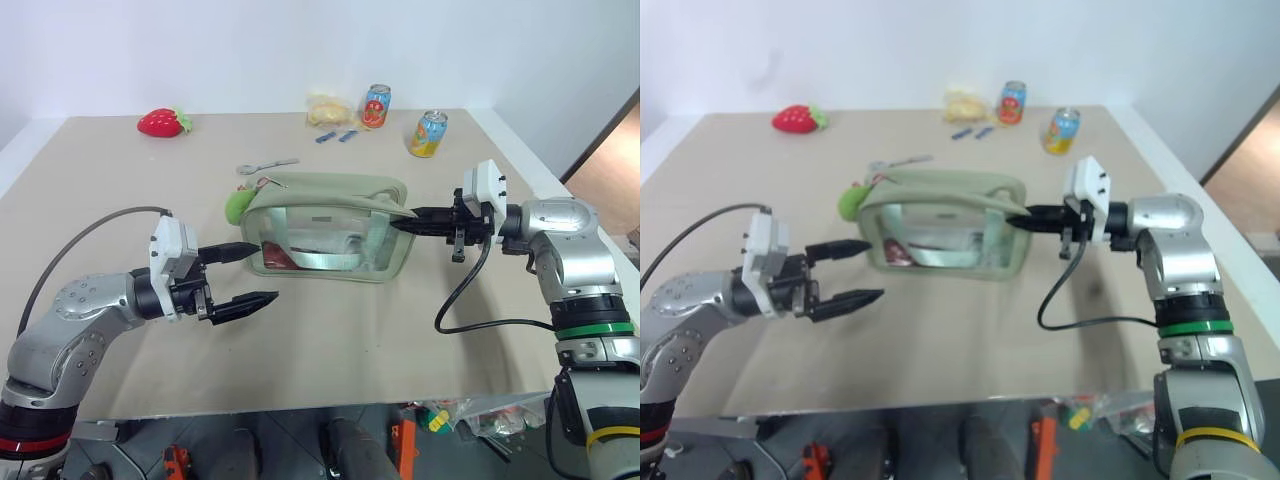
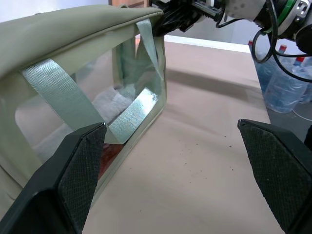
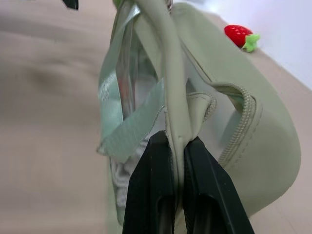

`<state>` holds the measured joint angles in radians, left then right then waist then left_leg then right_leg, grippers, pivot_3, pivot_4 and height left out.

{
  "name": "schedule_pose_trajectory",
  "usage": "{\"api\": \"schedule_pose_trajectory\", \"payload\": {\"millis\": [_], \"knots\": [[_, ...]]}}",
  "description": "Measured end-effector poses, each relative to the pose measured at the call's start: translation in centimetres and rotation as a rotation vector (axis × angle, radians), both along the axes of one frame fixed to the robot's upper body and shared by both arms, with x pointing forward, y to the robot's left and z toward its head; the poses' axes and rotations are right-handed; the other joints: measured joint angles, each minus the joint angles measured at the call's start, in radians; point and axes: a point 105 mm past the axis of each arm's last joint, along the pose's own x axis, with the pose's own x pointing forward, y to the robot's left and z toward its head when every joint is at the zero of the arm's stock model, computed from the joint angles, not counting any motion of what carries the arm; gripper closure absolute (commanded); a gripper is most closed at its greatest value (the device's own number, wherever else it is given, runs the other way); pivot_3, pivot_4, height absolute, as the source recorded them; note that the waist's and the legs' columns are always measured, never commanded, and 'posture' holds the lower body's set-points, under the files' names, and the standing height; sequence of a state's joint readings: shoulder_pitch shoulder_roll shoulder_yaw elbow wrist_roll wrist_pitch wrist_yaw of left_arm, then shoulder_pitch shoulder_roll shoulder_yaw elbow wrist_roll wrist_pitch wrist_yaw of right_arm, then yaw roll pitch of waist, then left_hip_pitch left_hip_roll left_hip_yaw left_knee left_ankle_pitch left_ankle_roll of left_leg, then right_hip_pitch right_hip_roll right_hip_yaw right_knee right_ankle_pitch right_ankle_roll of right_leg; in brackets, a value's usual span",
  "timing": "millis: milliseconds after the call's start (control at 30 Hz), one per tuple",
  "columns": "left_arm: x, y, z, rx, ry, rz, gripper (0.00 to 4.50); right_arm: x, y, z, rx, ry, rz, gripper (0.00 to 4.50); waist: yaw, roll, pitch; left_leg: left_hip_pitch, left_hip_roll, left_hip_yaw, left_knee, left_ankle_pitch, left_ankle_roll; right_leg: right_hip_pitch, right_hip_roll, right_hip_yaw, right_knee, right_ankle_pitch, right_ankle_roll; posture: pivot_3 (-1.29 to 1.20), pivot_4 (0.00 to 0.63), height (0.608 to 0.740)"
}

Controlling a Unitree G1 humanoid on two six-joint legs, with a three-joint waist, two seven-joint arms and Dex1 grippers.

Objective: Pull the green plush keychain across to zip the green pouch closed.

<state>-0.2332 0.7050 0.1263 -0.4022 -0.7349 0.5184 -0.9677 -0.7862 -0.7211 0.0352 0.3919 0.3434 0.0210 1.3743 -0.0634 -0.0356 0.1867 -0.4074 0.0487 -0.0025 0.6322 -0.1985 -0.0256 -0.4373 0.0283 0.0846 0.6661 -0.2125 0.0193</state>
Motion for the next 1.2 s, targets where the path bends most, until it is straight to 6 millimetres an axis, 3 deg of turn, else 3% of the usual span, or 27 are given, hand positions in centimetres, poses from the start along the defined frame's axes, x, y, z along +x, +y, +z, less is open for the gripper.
{"api": "schedule_pose_trajectory", "payload": {"millis": [133,233,367,600,800,1033,1067,1200], "knots": [[0.6,1.2,0.9,-0.058,0.017,0.084,0.00,-0.2,0.4,-0.3,-0.004,-0.010,0.025,4.48,-0.009,0.000,0.000,0.000,0.001,0.000,0.000,0.000,0.000,0.000,0.001,0.000,0.000,0.000,0.000,0.00,0.150,0.740],[1.8,4.0,1.9,-0.082,-0.004,0.241,0.00,-0.2,0.3,-0.9,-0.003,-0.004,0.023,4.48,-0.015,0.000,0.000,0.002,0.001,0.000,0.000,0.000,0.000,0.001,0.001,0.000,0.001,0.000,0.000,0.00,0.150,0.740],[3.4,6.2,2.1,-0.112,-0.002,0.376,0.00,-0.2,0.4,-0.8,-0.008,-0.029,0.014,4.48,-0.014,0.000,0.000,0.002,0.001,0.000,0.002,0.000,0.000,0.001,0.001,0.000,0.001,0.000,-0.002,0.00,0.150,0.740],[5.6,4.3,0.9,-0.153,0.013,0.370,0.00,-0.2,0.8,-0.6,-0.006,-0.051,0.011,4.48,-0.017,0.000,0.000,0.002,0.000,0.002,0.003,0.000,0.000,0.001,0.001,0.002,0.001,0.003,0.002,0.00,0.150,0.740],[7.0,3.0,1.5,-0.190,0.018,0.340,1.85,-0.2,0.9,-0.5,-0.010,-0.059,0.006,4.50,-0.017,0.000,0.000,0.002,0.001,0.002,0.002,0.000,0.000,0.001,0.002,0.003,0.001,0.004,0.002,0.00,0.150,0.740],[6.8,3.5,1.9,-0.267,0.073,0.309,4.27,-0.2,0.8,-0.6,-0.016,-0.064,-0.003,4.50,-0.017,0.000,0.000,0.002,0.001,0.002,0.002,0.000,0.000,0.001,0.002,0.003,0.001,0.004,0.002,0.00,0.150,0.740],[6.7,3.7,1.9,-0.264,0.077,0.313,4.44,-0.3,0.8,-0.7,-0.017,-0.061,-0.003,4.50,-0.018,0.000,0.000,0.002,0.001,0.002,0.002,0.000,0.000,0.001,0.002,0.003,0.001,0.004,0.002,0.00,0.150,0.740],[6.5,4.0,1.5,-0.251,0.091,0.310,4.44,-0.3,0.8,-0.9,-0.021,-0.058,-0.008,4.50,-0.017,0.000,0.000,0.002,0.001,0.002,0.003,0.000,0.000,0.001,0.002,0.003,0.001,0.004,0.002,0.00,0.150,0.740]]}}
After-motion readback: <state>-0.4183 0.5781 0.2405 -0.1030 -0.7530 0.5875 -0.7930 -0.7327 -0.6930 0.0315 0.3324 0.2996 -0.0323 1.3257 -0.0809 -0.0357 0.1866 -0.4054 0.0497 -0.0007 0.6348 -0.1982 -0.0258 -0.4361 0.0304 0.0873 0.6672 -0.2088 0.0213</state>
